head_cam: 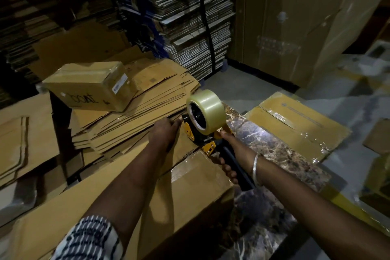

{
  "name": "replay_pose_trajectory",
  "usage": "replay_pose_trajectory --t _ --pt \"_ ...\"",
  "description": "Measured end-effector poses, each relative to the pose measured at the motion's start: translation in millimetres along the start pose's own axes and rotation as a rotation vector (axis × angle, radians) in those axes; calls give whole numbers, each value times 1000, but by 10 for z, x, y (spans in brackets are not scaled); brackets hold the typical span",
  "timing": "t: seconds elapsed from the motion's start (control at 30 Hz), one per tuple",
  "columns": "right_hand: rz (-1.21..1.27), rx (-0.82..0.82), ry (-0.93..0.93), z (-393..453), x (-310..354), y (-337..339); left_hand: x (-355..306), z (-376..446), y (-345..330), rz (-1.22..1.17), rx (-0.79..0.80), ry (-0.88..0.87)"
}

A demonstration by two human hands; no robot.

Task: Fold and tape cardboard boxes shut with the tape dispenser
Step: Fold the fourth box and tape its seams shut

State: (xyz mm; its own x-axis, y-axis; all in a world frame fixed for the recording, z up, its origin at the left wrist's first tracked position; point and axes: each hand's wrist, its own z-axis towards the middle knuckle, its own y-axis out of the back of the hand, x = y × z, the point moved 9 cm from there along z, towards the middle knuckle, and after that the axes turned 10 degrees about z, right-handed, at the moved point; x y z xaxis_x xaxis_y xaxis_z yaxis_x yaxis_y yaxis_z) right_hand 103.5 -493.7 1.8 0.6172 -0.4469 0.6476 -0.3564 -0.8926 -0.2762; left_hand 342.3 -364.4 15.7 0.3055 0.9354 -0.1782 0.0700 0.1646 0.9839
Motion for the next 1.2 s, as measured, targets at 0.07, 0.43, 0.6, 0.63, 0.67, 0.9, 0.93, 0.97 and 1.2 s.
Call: replay_pose_trajectory --t 0.07,0.43,0.6,0.63,0.67,0.9,0.93,0.97,1.2 --pt "3 23 21 -78 -91 77 26 19 -32 18 4 9" --pt "22 67 -2 -410 -416 275 -497 -397 194 -45 -277 -573" --pt "8 56 8 -392 -403 261 -650 -399 73 68 -91 -820" --pt "3 53 9 -378 -399 265 -651 -381 58 87 -88 -824" --pt "-9 52 7 -360 -390 264 -651 -368 55 102 -101 -834" --pt "-104 10 -8 -146 -81 85 -232 -62 45 25 -47 -534" --pt "-126 0 -12 -102 -18 45 -148 -32 54 29 -47 -469" --pt "-145 -7 -20 -61 30 5 -75 -25 73 24 -44 -410" --pt "-154 32 -52 -81 -52 20 76 -2 122 -11 -2 -315"
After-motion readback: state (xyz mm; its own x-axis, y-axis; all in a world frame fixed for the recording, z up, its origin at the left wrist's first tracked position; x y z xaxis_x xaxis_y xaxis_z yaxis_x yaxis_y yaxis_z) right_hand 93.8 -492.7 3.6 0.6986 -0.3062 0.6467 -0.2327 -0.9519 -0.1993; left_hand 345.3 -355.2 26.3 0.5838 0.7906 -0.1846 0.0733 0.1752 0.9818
